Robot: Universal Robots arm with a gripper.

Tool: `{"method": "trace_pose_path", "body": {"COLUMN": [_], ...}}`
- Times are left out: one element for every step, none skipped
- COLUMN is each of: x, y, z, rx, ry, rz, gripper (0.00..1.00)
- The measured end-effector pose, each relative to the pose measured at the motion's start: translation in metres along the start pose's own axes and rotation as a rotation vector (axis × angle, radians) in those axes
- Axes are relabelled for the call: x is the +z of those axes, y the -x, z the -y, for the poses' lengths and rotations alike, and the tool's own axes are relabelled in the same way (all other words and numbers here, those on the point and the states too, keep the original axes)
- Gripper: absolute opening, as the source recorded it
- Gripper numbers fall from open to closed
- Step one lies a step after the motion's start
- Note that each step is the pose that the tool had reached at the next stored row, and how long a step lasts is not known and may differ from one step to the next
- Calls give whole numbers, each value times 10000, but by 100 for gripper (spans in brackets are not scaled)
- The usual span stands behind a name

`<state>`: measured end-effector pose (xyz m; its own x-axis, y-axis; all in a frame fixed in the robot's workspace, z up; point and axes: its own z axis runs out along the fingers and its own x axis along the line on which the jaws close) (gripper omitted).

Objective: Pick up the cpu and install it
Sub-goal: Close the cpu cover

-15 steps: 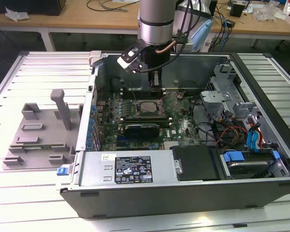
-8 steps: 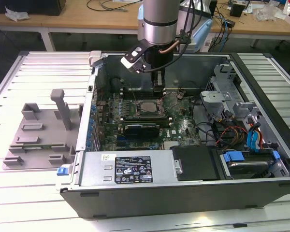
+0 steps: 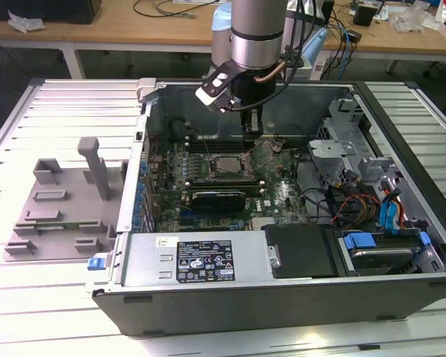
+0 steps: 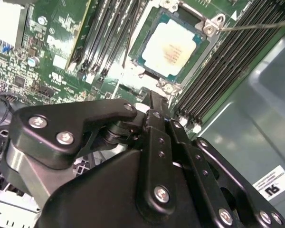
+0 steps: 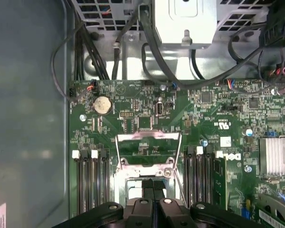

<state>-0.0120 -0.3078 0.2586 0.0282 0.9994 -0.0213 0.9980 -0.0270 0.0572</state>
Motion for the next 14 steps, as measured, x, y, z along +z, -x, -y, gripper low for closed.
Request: {"method": "trace_pose_path", "body": {"x": [-1,-7,-25,-46,-63,-75,-92,-110,-134,-161,-163,-163,-163,-162], "y": [0,0,0,1,1,1,2,2,2,3,3,3,3,2], "z": [-1,-2,-3,-5,-6,-7,-8,-9,-11,-12,-13,-12,-17,-61], "rx": [2,3,1,1,1,1,1,1,1,1,1,1,-2,0], "ry": [0,-1,0,-1,0,0,0,0,0,0,1,1,0,-1], "rz": [1,2,1,1,1,1,2,2,1,2,0,0,1,3], "gripper": [11,11,11,11,11,11,11,11,11,11,11,11,11,11]}}
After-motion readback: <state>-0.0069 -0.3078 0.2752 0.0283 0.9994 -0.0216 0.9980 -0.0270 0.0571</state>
